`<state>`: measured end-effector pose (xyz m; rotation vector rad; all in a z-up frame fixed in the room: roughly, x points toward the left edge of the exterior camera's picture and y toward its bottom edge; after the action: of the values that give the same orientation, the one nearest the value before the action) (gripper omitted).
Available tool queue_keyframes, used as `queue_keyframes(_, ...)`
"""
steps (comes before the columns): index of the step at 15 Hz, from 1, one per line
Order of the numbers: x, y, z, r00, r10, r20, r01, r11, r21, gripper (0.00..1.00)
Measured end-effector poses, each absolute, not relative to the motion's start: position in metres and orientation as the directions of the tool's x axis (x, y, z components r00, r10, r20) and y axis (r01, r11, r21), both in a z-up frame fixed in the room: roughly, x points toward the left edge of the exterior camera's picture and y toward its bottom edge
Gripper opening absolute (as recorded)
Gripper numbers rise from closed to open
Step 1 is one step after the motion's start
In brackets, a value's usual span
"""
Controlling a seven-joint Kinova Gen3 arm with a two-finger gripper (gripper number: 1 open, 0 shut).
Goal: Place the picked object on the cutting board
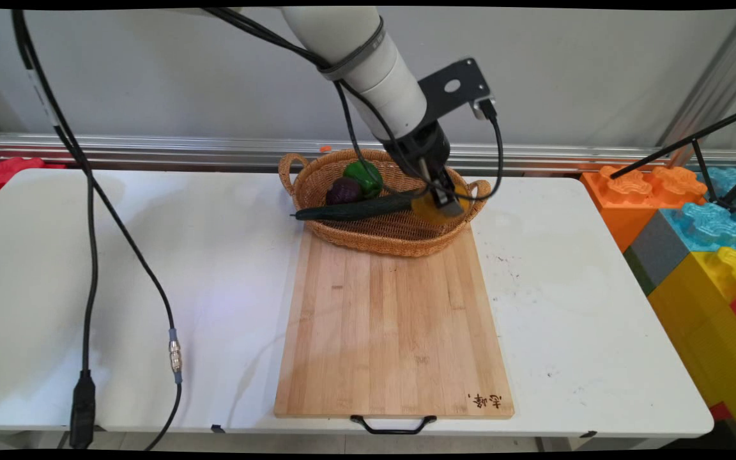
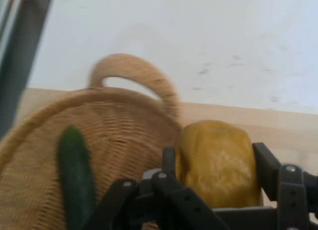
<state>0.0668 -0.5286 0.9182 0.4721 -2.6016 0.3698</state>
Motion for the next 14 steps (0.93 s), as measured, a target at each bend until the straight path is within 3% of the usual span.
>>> queue_keyframes(5,0.059,-0.498,0.908,-0.852,-0.227,0.471,-0.326,0.935,-0.138,0.0)
queue_keyframes(14,0.058,-0.486,0.831,-0.894,-0.179,0.41,-0.259,0.955,-0.148,0.0)
